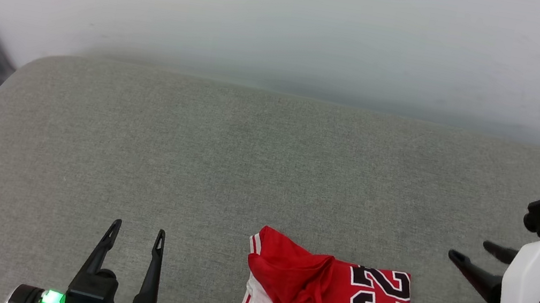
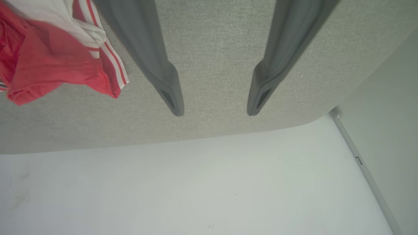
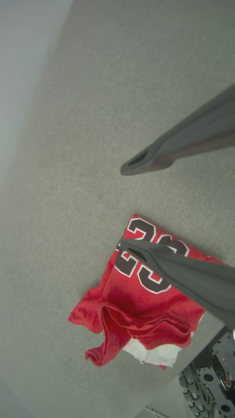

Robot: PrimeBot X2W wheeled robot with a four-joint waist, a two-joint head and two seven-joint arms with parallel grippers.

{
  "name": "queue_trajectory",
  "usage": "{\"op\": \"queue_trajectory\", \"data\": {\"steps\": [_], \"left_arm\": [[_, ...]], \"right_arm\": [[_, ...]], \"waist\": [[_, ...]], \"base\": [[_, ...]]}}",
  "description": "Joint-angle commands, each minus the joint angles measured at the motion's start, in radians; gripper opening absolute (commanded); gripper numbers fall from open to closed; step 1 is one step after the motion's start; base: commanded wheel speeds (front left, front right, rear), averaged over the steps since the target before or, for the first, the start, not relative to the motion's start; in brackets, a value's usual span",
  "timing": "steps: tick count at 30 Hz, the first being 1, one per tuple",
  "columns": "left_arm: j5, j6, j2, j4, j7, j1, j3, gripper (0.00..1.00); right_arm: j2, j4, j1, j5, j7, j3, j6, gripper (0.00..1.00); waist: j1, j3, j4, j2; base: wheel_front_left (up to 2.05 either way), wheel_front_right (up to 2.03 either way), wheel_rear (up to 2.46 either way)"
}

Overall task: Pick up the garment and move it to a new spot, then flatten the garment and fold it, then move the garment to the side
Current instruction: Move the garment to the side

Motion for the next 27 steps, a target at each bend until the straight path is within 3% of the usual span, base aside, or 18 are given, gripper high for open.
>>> {"op": "queue_trajectory", "data": {"steps": [1, 6, 11, 19, 27], "left_arm": [[0.004, -0.002, -0.004, -0.001, -0.002, -0.012, 0.0, 1.0], [0.004, -0.007, -0.007, -0.006, -0.002, -0.03, -0.002, 1.0], [0.005, -0.013, -0.006, -0.01, -0.002, -0.056, -0.002, 1.0], [0.009, -0.024, -0.009, -0.008, -0.002, -0.115, -0.013, 1.0], [0.011, -0.028, -0.015, 0.002, -0.002, -0.151, -0.024, 1.0]], "right_arm": [[-0.008, 0.009, 0.009, 0.04, 0.053, 0.004, 0.0, 1.0], [0.006, 0.049, 0.05, 0.165, 0.227, 0.026, 0.0, 1.0], [0.051, 0.103, 0.055, 0.231, 0.295, 0.025, 0.0, 1.0], [0.131, 0.202, 0.008, 0.274, 0.273, 0.054, 0.0, 1.0], [0.194, 0.326, 0.024, 0.27, 0.211, 0.184, -0.001, 1.0]], "waist": [[0.0, 0.01, 0.006, 0.0], [0.0, 0.044, 0.022, 0.0], [0.0, 0.097, 0.035, 0.0], [0.0, 0.182, 0.066, 0.0], [0.0, 0.219, 0.088, 0.0]], "base": [[0.0, 0.0, 0.0], [0.0, 0.0, 0.0], [0.0, 0.0, 0.0], [0.0, 0.0, 0.0], [0.0, 0.0, 0.0]]}}
